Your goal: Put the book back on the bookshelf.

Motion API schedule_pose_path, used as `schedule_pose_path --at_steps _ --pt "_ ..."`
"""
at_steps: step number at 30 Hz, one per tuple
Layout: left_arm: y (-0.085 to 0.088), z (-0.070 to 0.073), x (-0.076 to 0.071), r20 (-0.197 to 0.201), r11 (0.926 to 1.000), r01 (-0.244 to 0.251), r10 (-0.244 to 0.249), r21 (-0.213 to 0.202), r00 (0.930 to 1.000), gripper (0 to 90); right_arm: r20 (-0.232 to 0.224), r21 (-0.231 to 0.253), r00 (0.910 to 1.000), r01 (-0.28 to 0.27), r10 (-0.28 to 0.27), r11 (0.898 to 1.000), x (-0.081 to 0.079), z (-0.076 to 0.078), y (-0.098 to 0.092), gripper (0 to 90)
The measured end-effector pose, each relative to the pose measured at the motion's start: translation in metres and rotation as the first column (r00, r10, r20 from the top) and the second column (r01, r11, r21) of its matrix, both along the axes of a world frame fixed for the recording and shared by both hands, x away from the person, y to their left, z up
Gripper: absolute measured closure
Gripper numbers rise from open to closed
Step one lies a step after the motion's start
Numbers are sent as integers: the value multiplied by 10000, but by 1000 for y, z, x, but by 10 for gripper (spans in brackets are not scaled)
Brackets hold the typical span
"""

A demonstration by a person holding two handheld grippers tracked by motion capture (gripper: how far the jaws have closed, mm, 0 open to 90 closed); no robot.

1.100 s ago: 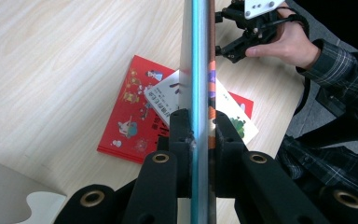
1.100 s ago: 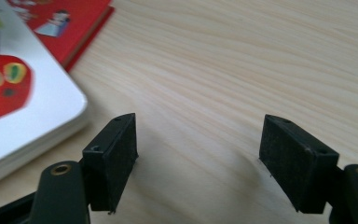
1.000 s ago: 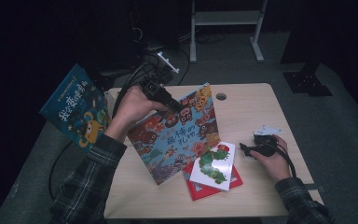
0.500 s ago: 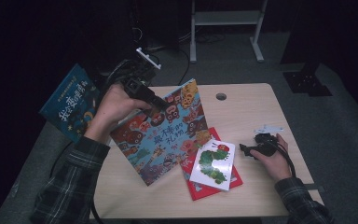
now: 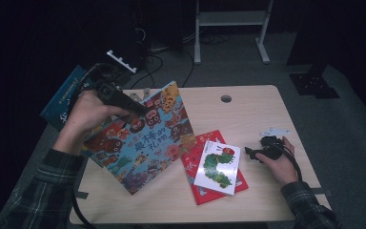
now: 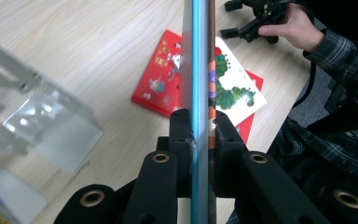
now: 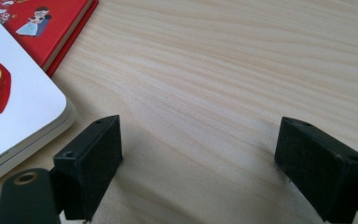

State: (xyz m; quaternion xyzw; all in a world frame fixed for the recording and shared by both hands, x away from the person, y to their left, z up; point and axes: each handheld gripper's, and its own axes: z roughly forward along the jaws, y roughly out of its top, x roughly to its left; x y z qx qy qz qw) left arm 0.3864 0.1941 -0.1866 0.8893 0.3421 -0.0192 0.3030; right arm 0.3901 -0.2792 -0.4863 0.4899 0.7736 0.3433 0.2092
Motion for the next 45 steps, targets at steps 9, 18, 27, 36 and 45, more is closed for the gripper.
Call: schedule_pose_path --at_steps 9,18,27,36,45 --pt "49 2 -17 22 9970 -757 758 -182 9971 812 -14 1 10000 39 -39 10000 0 0 0 135" --pt "99 1 -33 39 9846 -1731 1733 -243 9849 812 -5 -13 10000 86 -86 10000 1 0 0 135" --pt "137 -7 -40 -113 9630 -2697 2697 7 9629 812 -23 4 9998 191 -191 9998 1 0 0 134" --pt "163 -11 -37 -168 9340 -3557 3564 327 9342 812 -17 8 9997 225 -225 9997 2 0 0 135" --pt "178 -15 -30 -260 9062 -4196 4213 522 9066 812 -32 15 9997 260 -260 9997 2 0 0 135"
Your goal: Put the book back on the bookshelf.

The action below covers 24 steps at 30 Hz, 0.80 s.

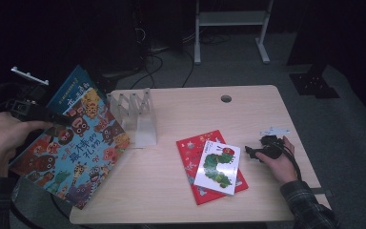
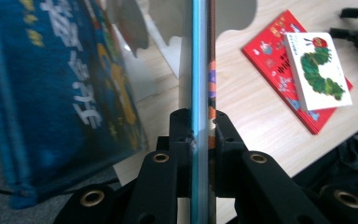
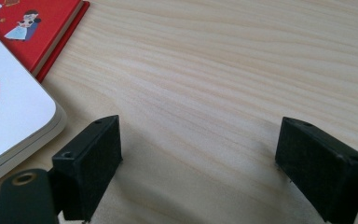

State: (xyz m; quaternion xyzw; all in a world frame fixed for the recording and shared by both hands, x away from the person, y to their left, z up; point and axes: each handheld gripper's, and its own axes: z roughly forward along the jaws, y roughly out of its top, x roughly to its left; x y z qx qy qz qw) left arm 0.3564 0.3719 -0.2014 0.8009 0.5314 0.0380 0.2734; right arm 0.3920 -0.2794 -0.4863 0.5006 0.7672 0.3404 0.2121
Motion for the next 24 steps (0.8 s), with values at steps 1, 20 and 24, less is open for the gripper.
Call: schedule_pose_path --at_steps 1,20,24 --pt "1 0 2 -51 9999 -93 93 104 9999 812 6 -5 10000 -3 3 10000 0 0 0 134" --pt "1 -1 25 -329 9912 -1023 1054 840 9939 812 10 -9 10000 13 -13 10000 0 0 0 134" --pt "-1 1 27 -334 9895 -1126 1160 901 9927 812 10 -9 10000 19 -19 10000 0 0 0 134"
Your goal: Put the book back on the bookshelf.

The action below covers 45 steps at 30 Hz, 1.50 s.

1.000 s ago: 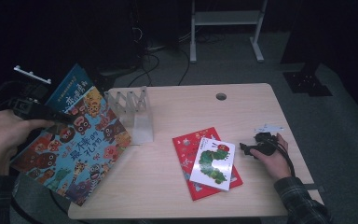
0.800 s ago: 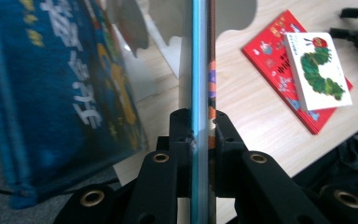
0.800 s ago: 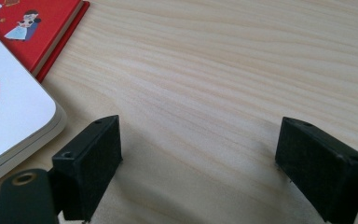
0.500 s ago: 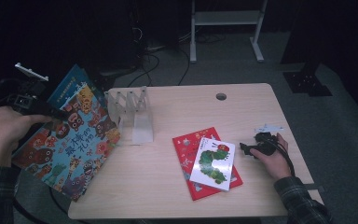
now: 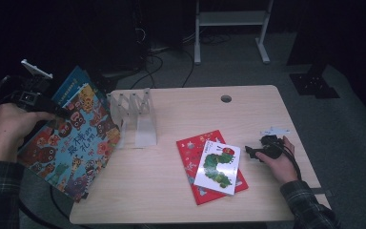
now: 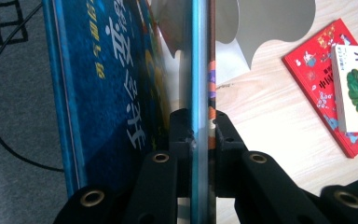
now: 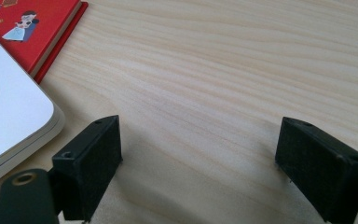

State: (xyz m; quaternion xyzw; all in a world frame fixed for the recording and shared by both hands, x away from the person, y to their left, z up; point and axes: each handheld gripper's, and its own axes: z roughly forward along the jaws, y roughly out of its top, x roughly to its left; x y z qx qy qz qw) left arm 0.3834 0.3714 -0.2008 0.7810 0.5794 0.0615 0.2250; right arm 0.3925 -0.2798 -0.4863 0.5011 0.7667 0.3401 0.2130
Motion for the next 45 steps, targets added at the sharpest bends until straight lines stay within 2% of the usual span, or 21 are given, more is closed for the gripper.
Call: schedule_pose_path --at_steps 9,31,45 --pt "0 3 9 54 9995 -289 289 -99 9996 812 4 0 10000 11 -11 10000 0 0 0 135" --pt "-16 -1 46 -193 9969 -772 775 132 9968 812 2 0 10000 9 -9 10000 0 0 0 135" --pt "-14 -4 52 -203 9947 -1024 1023 -43 9946 813 9 3 10000 9 -9 10000 0 0 0 135"
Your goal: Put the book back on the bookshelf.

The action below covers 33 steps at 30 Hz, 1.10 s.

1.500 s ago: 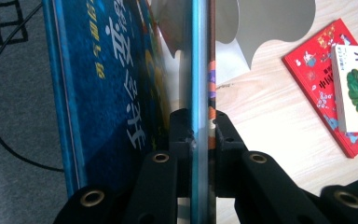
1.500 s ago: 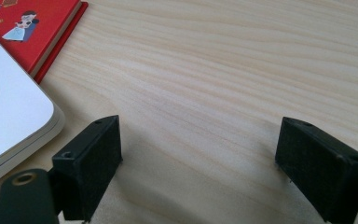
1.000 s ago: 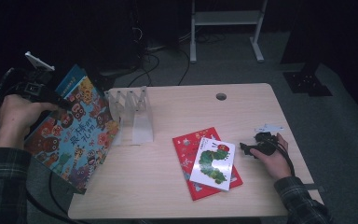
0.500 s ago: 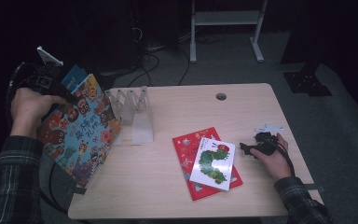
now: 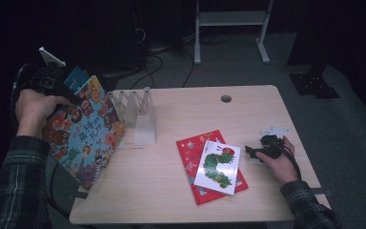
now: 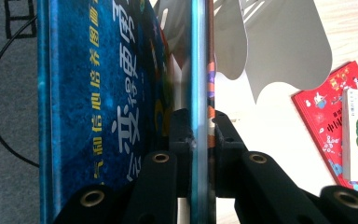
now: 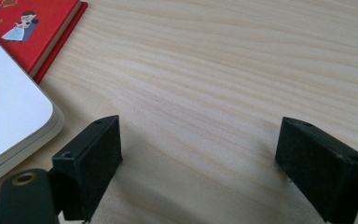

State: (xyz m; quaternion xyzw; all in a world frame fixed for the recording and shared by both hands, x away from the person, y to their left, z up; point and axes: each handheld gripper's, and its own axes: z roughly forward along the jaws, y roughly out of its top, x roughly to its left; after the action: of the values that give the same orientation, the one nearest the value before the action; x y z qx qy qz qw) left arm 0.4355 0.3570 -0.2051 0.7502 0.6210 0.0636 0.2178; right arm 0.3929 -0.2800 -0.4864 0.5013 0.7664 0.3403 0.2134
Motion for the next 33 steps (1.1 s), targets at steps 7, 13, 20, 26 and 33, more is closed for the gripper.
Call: schedule_pose_path --at_steps 7,13,20,26,33 --pt "0 10 -5 104 10000 -41 40 18 9999 812 -6 -2 10000 -2 2 10000 0 0 0 135" --pt "4 22 -10 392 9998 -187 184 70 9991 813 0 0 10000 -6 6 10000 0 0 0 135" --pt "1 20 -3 525 9996 -292 288 68 9982 812 -10 -5 10000 -12 12 10000 0 0 0 135" --pt "0 8 7 520 9988 -497 495 35 9974 811 -6 1 10000 -5 5 10000 0 0 0 135" --pt "-3 0 15 499 9982 -591 587 51 9970 811 1 -6 10000 -8 8 10000 0 0 0 135"
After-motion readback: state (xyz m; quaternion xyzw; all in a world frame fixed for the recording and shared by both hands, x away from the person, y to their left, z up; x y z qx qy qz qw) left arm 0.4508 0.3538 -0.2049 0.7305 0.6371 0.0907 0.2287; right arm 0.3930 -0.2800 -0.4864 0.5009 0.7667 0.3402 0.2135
